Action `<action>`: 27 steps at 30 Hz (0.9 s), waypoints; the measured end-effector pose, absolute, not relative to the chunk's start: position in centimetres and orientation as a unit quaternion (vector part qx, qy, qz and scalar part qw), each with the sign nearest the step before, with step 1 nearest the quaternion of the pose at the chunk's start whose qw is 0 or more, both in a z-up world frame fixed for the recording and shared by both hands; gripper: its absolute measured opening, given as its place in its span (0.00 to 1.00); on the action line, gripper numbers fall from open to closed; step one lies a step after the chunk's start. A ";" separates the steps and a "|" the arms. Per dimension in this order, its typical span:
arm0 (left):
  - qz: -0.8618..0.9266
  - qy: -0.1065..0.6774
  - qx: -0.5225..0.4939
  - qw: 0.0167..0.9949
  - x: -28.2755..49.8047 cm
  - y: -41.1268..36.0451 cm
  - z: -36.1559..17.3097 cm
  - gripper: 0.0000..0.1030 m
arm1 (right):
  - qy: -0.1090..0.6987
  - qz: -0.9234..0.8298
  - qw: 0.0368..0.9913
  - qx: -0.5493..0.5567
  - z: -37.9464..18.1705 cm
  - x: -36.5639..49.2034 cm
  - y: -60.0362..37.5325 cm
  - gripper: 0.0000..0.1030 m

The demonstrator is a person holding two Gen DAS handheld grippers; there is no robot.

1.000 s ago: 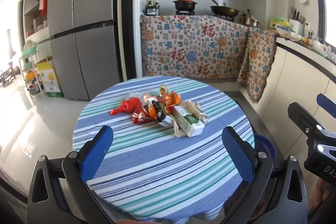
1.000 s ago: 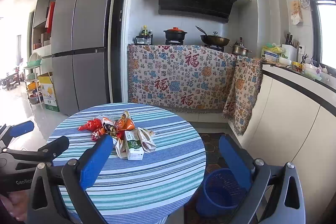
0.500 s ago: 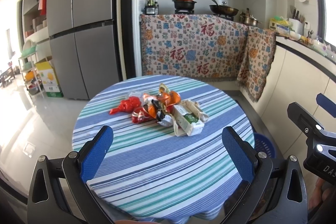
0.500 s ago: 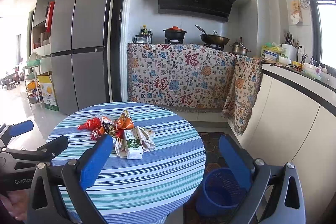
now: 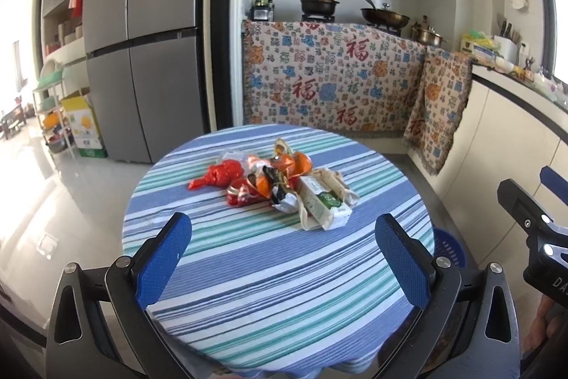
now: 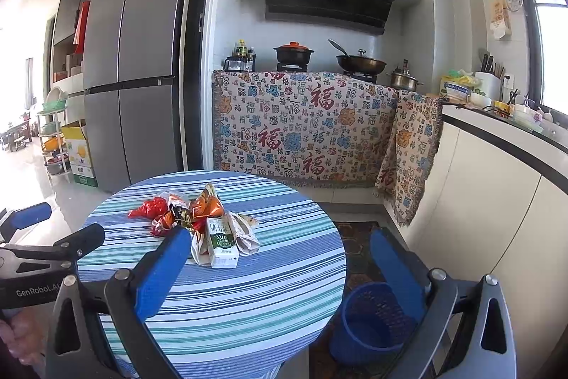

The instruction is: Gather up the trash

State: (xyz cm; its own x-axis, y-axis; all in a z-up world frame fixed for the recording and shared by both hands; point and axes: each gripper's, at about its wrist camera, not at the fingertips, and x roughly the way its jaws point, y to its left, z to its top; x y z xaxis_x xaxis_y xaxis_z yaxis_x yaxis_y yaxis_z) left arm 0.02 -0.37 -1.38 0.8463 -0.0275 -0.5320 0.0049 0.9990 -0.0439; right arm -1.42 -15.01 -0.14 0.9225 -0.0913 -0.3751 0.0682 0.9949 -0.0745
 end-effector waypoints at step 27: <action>-0.026 0.317 -0.030 0.948 3.3 0.3 -5.1 0.99 | 0.217 -0.050 0.975 -0.013 -3.5 0.8 -16.5 1.00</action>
